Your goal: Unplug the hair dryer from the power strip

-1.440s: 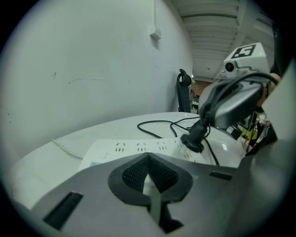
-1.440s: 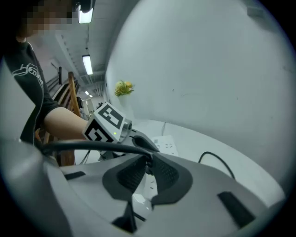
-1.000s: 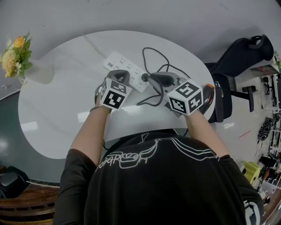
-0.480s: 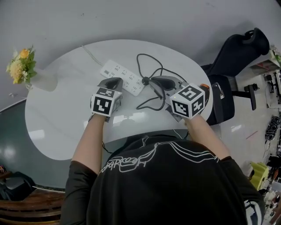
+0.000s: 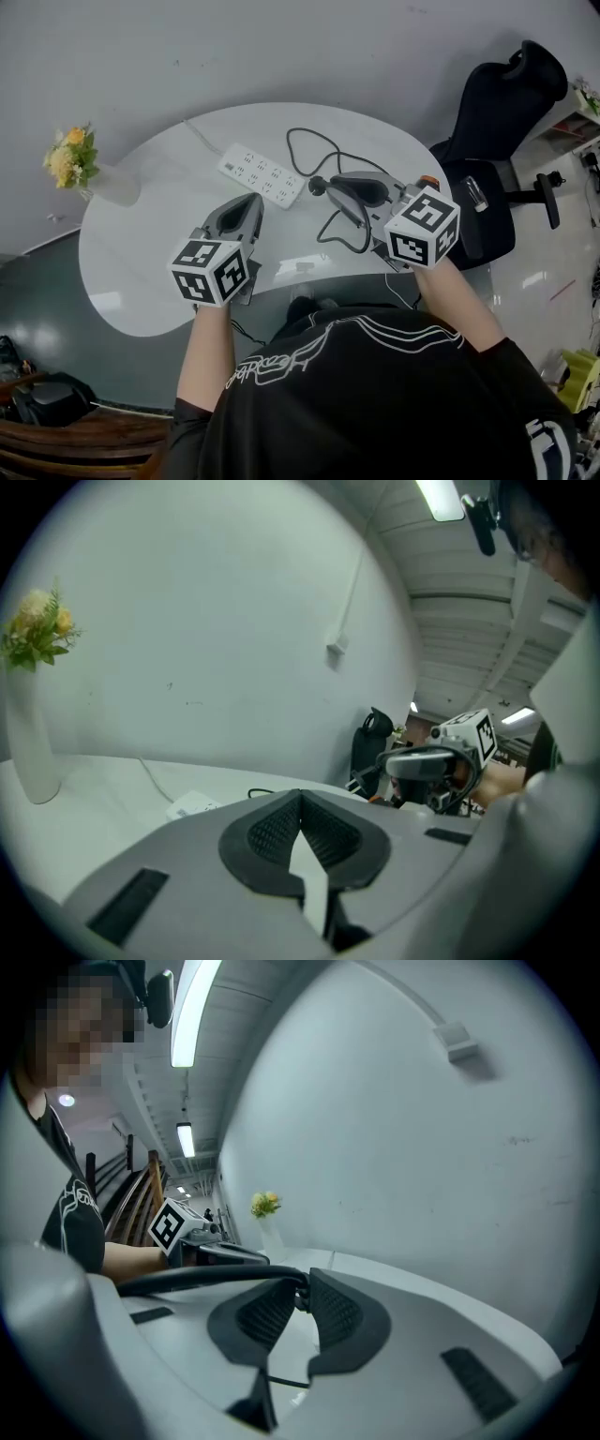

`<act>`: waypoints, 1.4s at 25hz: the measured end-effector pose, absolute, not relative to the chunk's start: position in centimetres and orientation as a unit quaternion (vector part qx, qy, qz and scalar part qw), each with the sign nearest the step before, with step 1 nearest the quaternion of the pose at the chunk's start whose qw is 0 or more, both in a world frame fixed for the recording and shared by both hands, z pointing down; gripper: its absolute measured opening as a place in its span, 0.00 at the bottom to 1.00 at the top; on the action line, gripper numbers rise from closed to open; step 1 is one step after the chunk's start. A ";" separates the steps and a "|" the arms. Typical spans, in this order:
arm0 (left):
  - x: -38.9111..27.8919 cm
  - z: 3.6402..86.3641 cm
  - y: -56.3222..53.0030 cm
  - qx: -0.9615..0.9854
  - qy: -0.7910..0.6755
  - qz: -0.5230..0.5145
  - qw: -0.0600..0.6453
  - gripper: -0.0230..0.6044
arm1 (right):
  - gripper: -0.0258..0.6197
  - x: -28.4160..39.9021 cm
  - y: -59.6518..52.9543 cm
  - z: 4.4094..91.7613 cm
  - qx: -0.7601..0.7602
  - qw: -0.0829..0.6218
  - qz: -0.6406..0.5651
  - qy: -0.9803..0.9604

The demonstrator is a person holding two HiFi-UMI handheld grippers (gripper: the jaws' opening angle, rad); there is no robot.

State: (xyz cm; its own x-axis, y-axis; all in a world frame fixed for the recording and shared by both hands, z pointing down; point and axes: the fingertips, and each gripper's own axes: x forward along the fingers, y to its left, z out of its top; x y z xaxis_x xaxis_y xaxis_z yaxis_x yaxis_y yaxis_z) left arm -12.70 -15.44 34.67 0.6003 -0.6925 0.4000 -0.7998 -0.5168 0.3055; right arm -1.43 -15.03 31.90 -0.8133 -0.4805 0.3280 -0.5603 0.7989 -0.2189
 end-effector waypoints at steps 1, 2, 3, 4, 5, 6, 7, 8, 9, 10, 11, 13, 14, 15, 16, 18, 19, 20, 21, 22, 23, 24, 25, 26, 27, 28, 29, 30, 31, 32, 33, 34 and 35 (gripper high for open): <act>-12.5 33.6 -14.6 0.863 -0.435 0.102 0.234 0.04 | 0.08 -0.9 -14.5 31.4 0.276 0.123 0.151 -0.941; -12.3 32.7 -13.7 0.864 -0.437 0.091 0.233 0.04 | 0.08 -0.4 -14.0 31.0 0.274 0.117 0.148 -0.943; -12.0 31.8 -12.8 0.865 -0.438 0.080 0.232 0.04 | 0.08 0.0 -13.4 30.6 0.273 0.110 0.147 -0.944; -11.7 31.0 -11.9 0.866 -0.438 0.069 0.231 0.04 | 0.08 0.4 -12.8 30.2 0.272 0.103 0.146 -0.946; -11.4 30.2 -11.1 0.868 -0.437 0.058 0.228 0.04 | 0.08 0.8 -12.2 29.8 0.271 0.097 0.145 -0.947; -11.0 29.5 -10.2 0.870 -0.436 0.050 0.224 0.04 | 0.08 1.3 -11.5 29.5 0.271 0.092 0.144 -0.947; -10.5 28.8 -9.3 0.872 -0.436 0.043 0.217 0.04 | 0.08 1.7 -10.9 29.2 0.272 0.088 0.141 -0.948; -9.9 28.2 -8.5 0.875 -0.436 0.038 0.209 0.04 | 0.08 2.1 -10.2 28.9 0.274 0.084 0.136 -0.948; -9.3 27.6 -7.7 0.877 -0.435 0.035 0.201 0.04 | 0.08 2.6 -9.6 28.4 0.275 0.078 0.131 -0.949; -8.7 27.0 -6.9 0.880 -0.432 0.032 0.193 0.04 | 0.08 3.0 -9.0 28.0 0.274 0.070 0.127 -0.951; -8.0 26.5 -6.1 0.883 -0.430 0.029 0.187 0.04 | 0.08 3.3 -8.3 27.6 0.272 0.061 0.126 -0.952; -6.9 25.8 -4.6 0.887 -0.425 0.024 0.180 0.04 | 0.08 4.0 -6.9 27.1 0.264 0.046 0.128 -0.955; -6.4 25.6 -3.9 0.888 -0.423 0.023 0.178 0.04 | 0.08 4.3 -6.3 26.9 0.259 0.042 0.128 -0.956; -6.0 25.5 -3.4 0.889 -0.421 0.024 0.176 0.04 | 0.08 4.6 -5.9 26.7 0.255 0.040 0.126 -0.958; -5.7 25.5 -3.1 0.890 -0.421 0.027 0.173 0.04 | 0.08 4.8 -5.5 26.5 0.251 0.040 0.124 -0.959; -5.1 25.5 -2.5 0.890 -0.423 0.033 0.166 0.04 | 0.08 5.1 -5.0 26.2 0.243 0.039 0.122 -0.961; -4.8 25.4 -2.3 0.891 -0.424 0.034 0.161 0.04 | 0.08 5.2 -4.8 26.1 0.239 0.036 0.123 -0.962; -4.5 25.2 -2.1 0.891 -0.424 0.034 0.156 0.04 | 0.08 5.3 -4.6 25.9 0.236 0.033 0.123 -0.963; -4.3 24.9 -1.9 0.892 -0.424 0.033 0.152 0.04 | 0.08 5.4 -4.4 25.8 0.233 0.031 0.124 -0.964; -4.1 24.7 -1.8 0.893 -0.424 0.033 0.148 0.04 | 0.08 5.5 -4.2 25.7 0.231 0.029 0.123 -0.965; -4.0 24.5 -1.8 0.894 -0.424 0.032 0.145 0.04 | 0.08 5.5 -4.0 25.6 0.229 0.029 0.123 -0.965; -3.9 24.3 -1.8 0.894 -0.423 0.032 0.142 0.04 | 0.08 5.6 -3.9 25.6 0.227 0.028 0.123 -0.966; -3.7 24.2 -1.9 0.895 -0.423 0.033 0.140 0.04 | 0.08 5.6 -3.8 25.6 0.225 0.028 0.124 -0.966; -3.6 24.1 -1.8 0.895 -0.422 0.035 0.138 0.04 | 0.08 5.6 -3.7 25.5 0.223 0.028 0.125 -0.966; -3.5 24.0 -1.8 0.896 -0.421 0.037 0.136 0.04 | 0.08 5.5 -3.6 25.5 0.221 0.028 0.125 -0.967; -3.4 23.9 -1.8 0.896 -0.421 0.040 0.133 0.04 | 0.08 5.5 -3.5 25.5 0.220 0.028 0.125 -0.967; -3.3 23.9 -1.7 0.897 -0.420 0.042 0.131 0.04 | 0.08 5.4 -3.4 25.5 0.220 0.026 0.126 -0.967; -3.2 24.0 -1.7 0.898 -0.419 0.045 0.130 0.04 | 0.08 5.5 -3.4 25.6 0.220 0.024 0.127 -0.967; -3.1 24.1 -1.7 0.898 -0.418 0.046 0.129 0.04 | 0.08 5.5 -3.3 25.6 0.221 0.023 0.128 -0.967; -3.1 24.1 -1.8 0.899 -0.416 0.048 0.128 0.04 | 0.08 5.5 -3.3 25.6 0.222 0.022 0.128 -0.966; -3.0 24.2 -1.8 0.900 -0.415 0.049 0.127 0.04 | 0.08 5.6 -3.4 25.6 0.223 0.021 0.128 -0.966; -3.0 24.2 -1.9 0.901 -0.413 0.050 0.126 0.04 | 0.08 5.7 -3.4 25.6 0.225 0.021 0.128 -0.966; -3.0 24.2 -1.9 0.901 -0.412 0.049 0.126 0.04 | 0.08 5.7 -3.4 25.5 0.226 0.021 0.128 -0.965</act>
